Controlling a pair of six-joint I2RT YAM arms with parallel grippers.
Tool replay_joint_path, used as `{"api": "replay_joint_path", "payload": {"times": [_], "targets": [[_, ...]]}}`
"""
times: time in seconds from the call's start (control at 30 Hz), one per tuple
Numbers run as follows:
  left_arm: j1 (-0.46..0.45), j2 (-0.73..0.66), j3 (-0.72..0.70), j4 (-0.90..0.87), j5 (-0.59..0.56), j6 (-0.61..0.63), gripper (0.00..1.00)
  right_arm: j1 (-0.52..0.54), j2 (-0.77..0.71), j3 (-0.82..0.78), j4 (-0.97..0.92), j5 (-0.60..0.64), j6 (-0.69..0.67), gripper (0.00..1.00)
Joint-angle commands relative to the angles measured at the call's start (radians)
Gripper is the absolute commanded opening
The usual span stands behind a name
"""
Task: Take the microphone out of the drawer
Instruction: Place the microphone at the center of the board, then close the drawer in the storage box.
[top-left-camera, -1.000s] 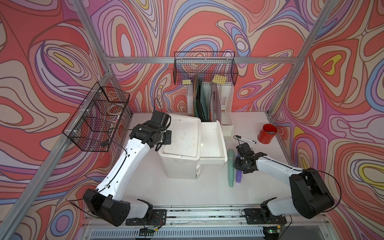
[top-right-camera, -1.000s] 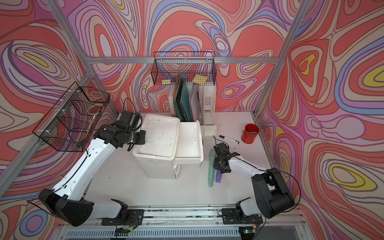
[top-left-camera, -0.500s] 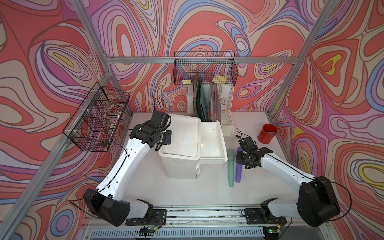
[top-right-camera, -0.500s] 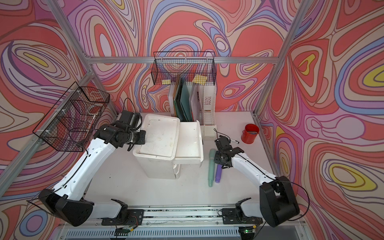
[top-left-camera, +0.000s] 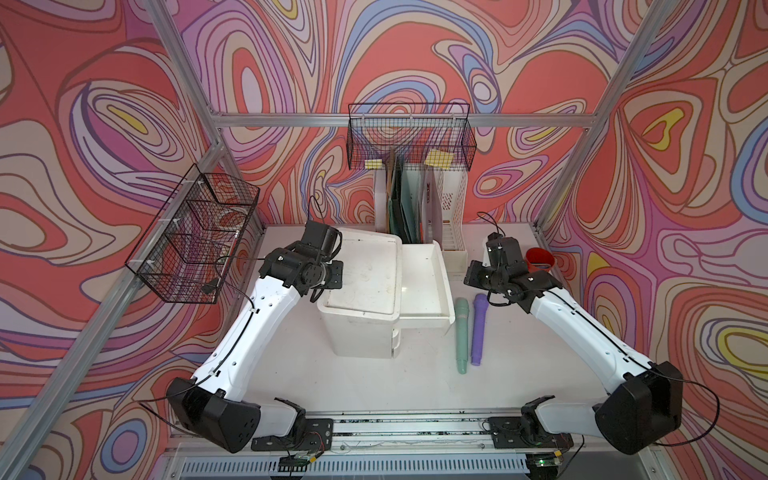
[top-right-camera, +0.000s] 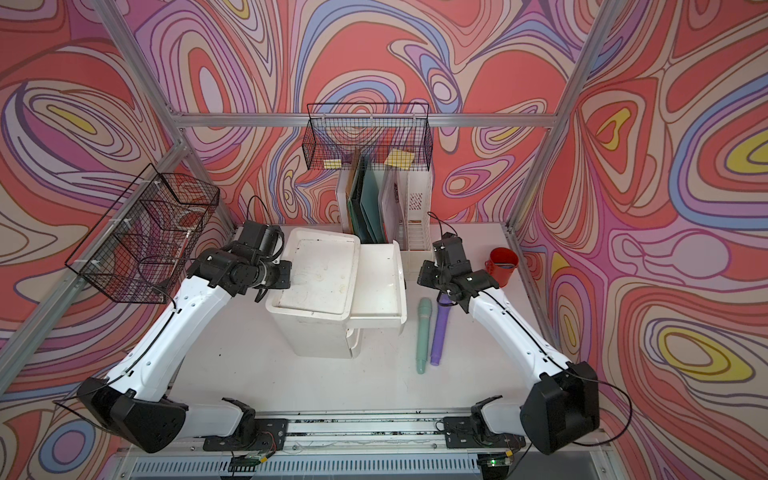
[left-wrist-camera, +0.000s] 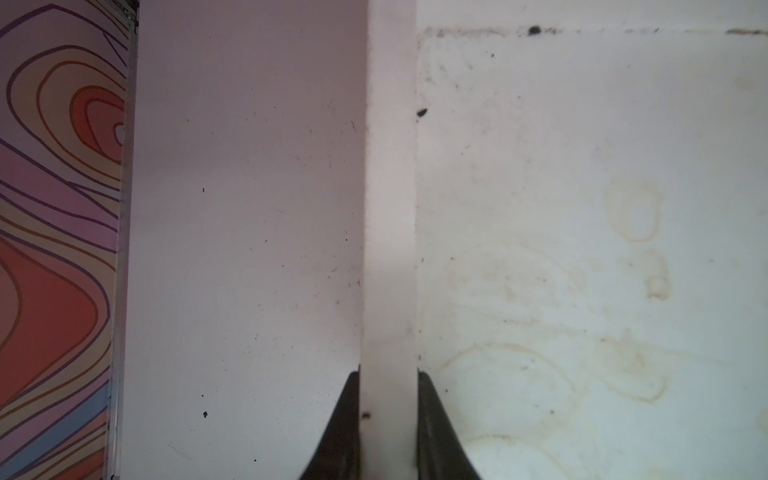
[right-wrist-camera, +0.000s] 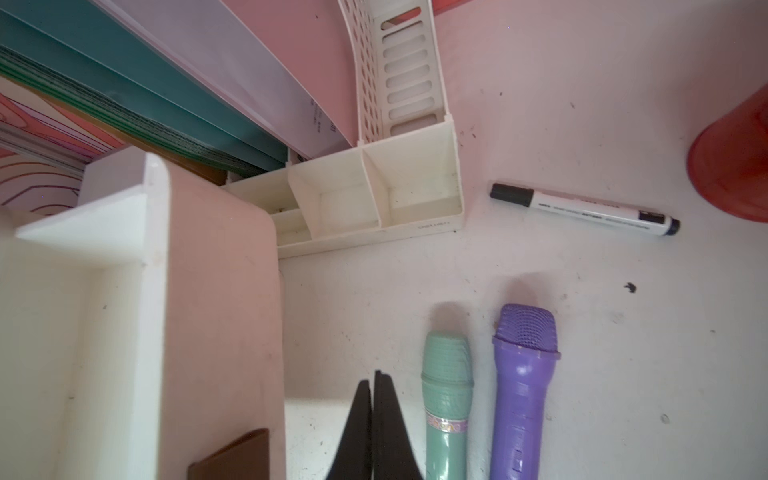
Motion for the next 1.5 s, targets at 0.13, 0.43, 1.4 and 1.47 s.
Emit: {"api": "replay_joint_path", "payload": {"times": [0.13,0.43,1.4,1.47], "targets": [[0.009,-0.013,0.012,0.025,-0.051,0.03,0.0,-0.004,0.026,-0.023,0.113,-0.234,0.008,0.0],[0.008,-0.014,0.007,0.023,-0.042,0.021,0.0,-0.004,0.024,-0.083,0.199,-0.35,0.034,0.0],[0.008,-0.016,0.008,0.028,-0.007,-0.011,0.0,-0.003,-0.041,-0.205,0.352,-0.629,0.154,0.0],[0.009,-0.014,0.009,0.03,0.0,-0.016,0.0,-0.004,-0.049,-0.212,0.354,-0.635,0.161,0.0]]}}
